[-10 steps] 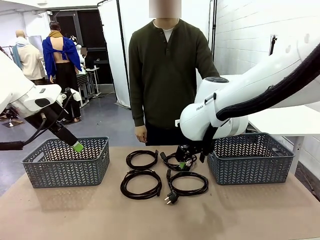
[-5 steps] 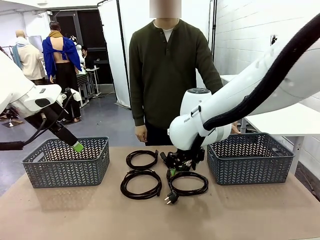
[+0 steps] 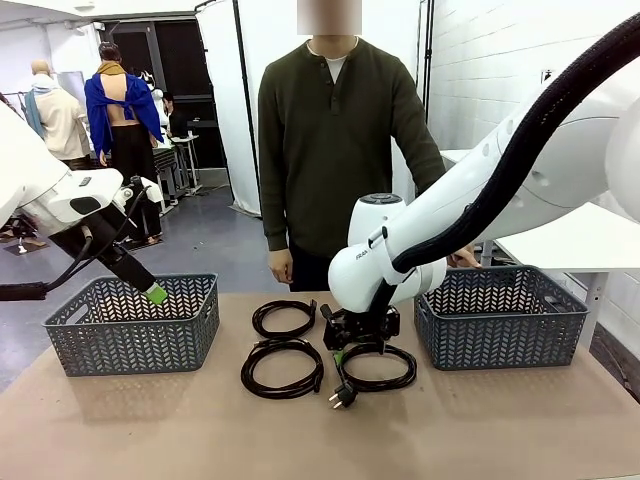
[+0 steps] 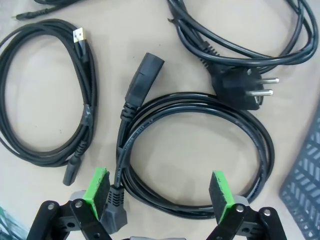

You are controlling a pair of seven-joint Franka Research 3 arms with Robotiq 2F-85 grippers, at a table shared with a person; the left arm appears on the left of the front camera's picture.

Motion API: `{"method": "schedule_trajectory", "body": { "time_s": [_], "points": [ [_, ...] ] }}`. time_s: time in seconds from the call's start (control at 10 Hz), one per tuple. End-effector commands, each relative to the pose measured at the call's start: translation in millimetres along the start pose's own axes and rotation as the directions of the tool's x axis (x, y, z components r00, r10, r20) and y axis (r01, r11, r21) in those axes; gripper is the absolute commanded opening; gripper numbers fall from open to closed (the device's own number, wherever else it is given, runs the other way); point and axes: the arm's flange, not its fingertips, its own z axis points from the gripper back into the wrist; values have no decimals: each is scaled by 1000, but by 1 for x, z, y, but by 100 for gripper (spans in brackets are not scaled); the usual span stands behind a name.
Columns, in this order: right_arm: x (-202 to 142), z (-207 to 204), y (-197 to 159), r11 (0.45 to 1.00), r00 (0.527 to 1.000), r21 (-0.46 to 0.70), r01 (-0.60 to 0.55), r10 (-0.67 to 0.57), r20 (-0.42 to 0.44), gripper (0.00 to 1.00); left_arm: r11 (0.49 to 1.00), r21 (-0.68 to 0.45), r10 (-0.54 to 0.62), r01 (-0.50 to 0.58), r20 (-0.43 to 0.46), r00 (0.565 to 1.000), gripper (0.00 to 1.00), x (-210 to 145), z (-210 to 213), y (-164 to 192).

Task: Organize the cables according to human instructions.
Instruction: Pick up a bundle of cables and place it in the basket indicated by the human.

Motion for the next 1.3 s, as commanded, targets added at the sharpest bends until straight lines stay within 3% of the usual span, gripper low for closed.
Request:
{"method": "schedule_trajectory", "body": {
  "time_s": [0.0,1.2],
  "points": [
    [9,-6,10,1000,999,-6,15,-15,-28,100,1000,-10,-6,6,15,1000,100,-2,0,2],
    [14,-34,12,999,993,-40,16,-20,-116,100,1000,-10,-6,6,15,1000,100,-2,0,2]
  ]
}}
